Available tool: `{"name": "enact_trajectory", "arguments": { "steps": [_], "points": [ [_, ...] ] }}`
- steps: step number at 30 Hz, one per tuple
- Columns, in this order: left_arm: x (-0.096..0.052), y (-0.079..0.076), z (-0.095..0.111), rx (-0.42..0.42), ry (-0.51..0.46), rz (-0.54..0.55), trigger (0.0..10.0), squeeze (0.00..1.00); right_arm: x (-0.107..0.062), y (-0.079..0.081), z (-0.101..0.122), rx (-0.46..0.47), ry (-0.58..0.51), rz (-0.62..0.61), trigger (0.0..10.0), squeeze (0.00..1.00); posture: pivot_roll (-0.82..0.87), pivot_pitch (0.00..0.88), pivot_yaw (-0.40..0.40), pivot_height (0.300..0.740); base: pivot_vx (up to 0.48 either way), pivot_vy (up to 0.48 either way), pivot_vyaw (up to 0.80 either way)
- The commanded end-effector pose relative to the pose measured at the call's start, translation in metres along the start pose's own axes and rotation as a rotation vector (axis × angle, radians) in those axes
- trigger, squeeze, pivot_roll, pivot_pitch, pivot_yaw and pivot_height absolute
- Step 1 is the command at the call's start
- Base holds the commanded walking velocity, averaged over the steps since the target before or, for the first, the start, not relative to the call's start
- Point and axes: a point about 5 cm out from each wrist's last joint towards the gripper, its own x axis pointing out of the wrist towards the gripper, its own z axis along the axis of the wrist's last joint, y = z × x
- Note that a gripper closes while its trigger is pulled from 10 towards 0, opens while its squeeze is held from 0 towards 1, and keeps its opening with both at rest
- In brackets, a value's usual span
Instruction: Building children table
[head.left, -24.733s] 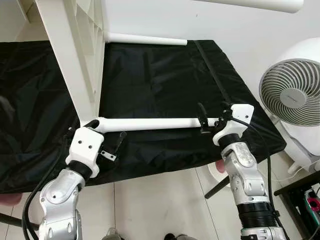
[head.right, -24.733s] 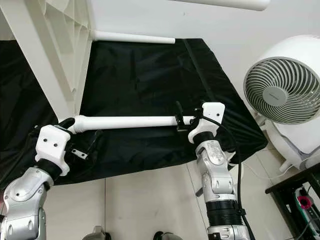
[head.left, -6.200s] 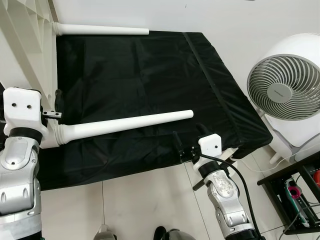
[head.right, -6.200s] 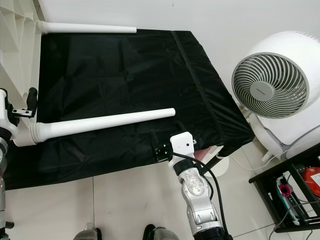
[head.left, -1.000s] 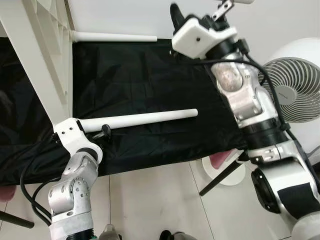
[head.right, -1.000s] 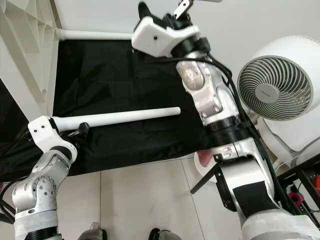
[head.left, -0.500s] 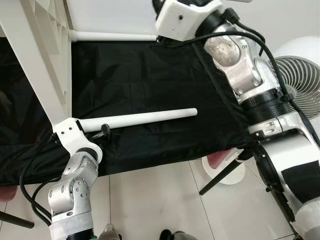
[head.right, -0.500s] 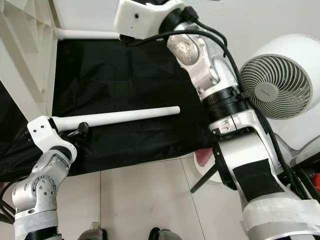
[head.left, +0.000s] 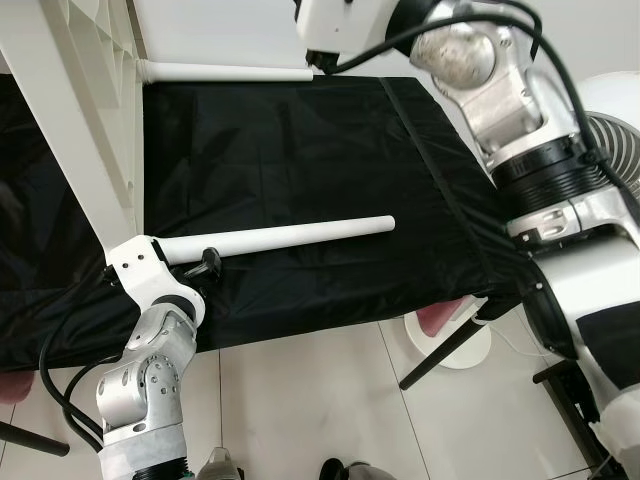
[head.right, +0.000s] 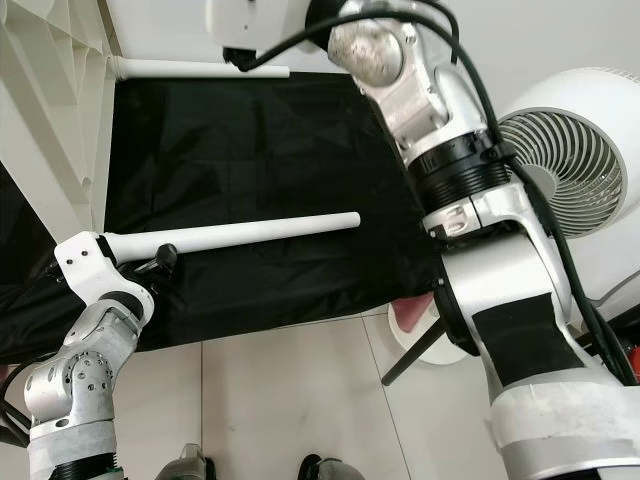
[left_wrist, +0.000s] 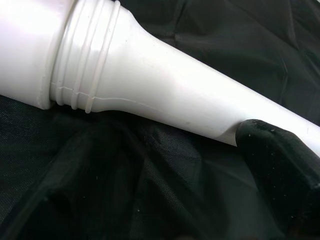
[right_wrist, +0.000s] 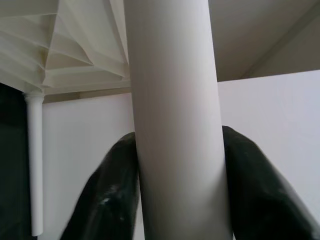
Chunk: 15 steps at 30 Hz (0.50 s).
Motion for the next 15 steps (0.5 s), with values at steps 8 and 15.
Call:
{"name": "enact_trajectory", "arguments": {
  "steps": [8,15],
  "points": [
    [-0.003,-0.006,-0.022,0.000,0.114,0.009,10.0,0.00,-0.006,-0.029,0.001,-0.039,-0.013,-0.053,0.0,0.00,0.13,0.116,-0.046,0.740,0.000,0.000,0.00],
    [-0.005,-0.006,-0.025,-0.020,0.148,0.024,10.0,0.00,-0.014,-0.044,-0.003,-0.027,0.016,-0.109,0.0,0.00,0.12,0.120,-0.037,0.740,0.000,0.000,0.00]
  ]
}}
